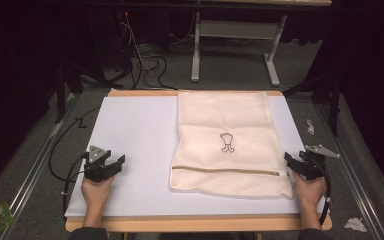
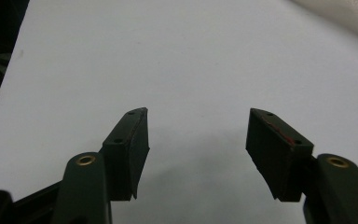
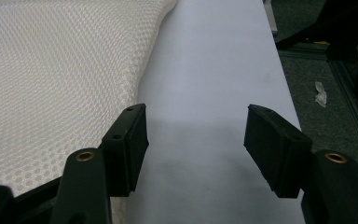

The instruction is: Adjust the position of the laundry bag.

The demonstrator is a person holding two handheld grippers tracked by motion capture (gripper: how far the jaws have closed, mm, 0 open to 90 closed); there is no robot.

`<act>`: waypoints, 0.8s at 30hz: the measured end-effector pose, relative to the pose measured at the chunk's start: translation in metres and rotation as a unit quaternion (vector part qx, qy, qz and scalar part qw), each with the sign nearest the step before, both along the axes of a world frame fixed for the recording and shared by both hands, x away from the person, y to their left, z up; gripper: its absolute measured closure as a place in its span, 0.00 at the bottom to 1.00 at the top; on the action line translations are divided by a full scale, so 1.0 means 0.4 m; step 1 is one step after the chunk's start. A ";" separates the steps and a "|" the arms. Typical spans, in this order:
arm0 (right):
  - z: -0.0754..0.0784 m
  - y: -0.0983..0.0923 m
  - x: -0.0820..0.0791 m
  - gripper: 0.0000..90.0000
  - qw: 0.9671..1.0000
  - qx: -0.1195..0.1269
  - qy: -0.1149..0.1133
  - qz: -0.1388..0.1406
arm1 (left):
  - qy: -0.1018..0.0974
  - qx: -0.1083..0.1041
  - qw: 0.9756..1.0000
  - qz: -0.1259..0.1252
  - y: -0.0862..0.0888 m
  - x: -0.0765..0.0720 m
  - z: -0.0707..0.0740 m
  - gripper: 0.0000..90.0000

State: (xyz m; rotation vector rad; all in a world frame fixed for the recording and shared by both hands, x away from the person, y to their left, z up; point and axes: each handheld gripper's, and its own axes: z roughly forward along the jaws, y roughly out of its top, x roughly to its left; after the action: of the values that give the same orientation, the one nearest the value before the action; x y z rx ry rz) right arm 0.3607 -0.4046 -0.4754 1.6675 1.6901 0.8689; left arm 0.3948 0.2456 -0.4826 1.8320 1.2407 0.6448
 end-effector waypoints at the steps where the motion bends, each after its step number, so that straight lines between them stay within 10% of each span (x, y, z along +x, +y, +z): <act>1: 0.000 0.000 -0.001 0.44 1.000 0.001 -0.001 0.000 | 0.003 -0.003 1.000 0.000 0.000 0.001 0.000 0.44; 24: 0.019 -0.001 -0.021 0.53 0.999 0.022 -0.023 0.018 | 0.042 -0.022 0.997 -0.063 -0.121 0.007 0.049 0.42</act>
State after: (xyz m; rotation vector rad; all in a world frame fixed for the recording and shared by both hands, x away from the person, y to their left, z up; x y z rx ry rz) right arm 0.3521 -0.4049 -0.4677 1.6374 1.6855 0.9620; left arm 0.3978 0.1974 -0.4629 1.8998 1.1738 0.4721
